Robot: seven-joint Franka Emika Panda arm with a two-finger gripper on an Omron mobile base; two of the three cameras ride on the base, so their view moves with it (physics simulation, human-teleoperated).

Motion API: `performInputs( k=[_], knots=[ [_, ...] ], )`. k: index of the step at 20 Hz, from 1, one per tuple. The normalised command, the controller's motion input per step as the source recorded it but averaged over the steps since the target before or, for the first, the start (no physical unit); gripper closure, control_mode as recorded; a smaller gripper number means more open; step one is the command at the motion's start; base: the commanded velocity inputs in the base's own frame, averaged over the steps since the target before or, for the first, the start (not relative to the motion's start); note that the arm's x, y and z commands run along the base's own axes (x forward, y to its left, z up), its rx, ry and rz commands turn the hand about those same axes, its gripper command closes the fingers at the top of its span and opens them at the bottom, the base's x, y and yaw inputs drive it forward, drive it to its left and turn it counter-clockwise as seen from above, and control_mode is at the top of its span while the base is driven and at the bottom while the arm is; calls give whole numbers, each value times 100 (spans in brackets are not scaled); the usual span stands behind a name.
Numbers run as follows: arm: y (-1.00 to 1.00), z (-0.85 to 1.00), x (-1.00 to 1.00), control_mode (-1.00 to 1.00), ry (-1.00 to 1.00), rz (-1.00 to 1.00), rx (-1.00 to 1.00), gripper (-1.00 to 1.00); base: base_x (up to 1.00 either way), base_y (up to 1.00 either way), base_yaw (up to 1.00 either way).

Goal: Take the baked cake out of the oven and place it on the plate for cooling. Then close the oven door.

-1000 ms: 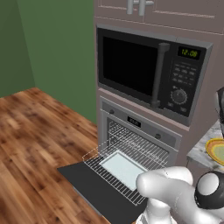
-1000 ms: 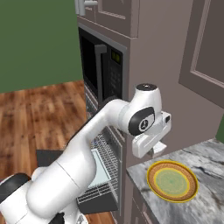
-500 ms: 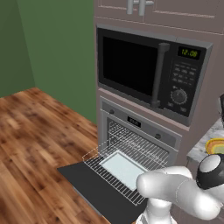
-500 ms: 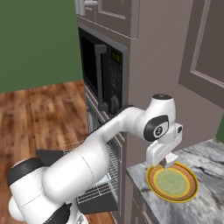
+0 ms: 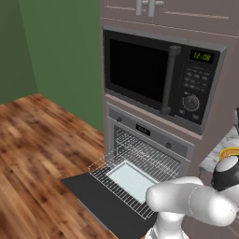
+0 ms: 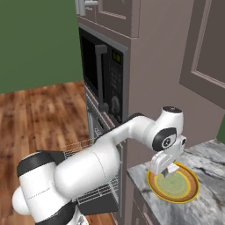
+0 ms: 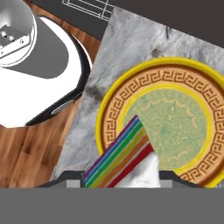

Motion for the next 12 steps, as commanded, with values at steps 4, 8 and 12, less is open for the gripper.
performInputs(
  k=[4, 8, 12],
  knots=[
    [-2, -33, 22, -100, 0, 0, 3, 100, 0, 0, 0],
    [-9, -34, 37, -100, 0, 0, 0, 100, 0, 0, 0],
    [-17, -38, 17, -100, 0, 0, 0, 100, 0, 0, 0]
  ],
)
